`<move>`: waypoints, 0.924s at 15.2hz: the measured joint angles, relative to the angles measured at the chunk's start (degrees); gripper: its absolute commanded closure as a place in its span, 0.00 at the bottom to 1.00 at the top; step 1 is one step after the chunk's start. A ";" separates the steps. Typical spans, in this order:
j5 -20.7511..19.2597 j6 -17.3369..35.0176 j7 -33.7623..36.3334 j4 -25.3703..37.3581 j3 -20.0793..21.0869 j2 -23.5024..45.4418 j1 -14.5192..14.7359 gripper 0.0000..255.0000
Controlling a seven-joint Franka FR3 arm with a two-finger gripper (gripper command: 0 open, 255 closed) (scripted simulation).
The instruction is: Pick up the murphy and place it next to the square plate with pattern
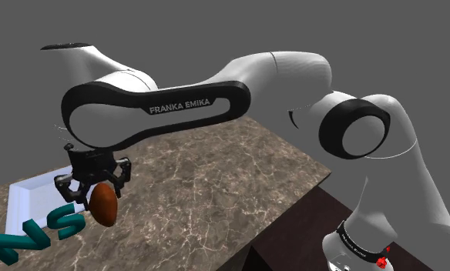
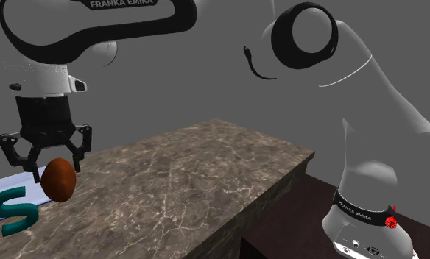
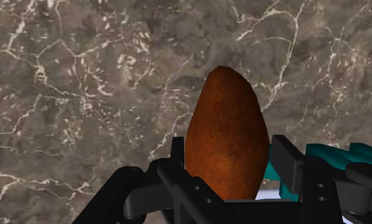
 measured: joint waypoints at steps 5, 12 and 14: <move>-0.04 3.59 -0.23 -3.59 -0.10 0.10 -0.56 1.00; -0.32 8.23 -0.21 -7.40 -0.31 1.02 -0.77 1.00; -0.48 9.69 -0.20 -8.21 -0.44 1.68 -0.75 1.00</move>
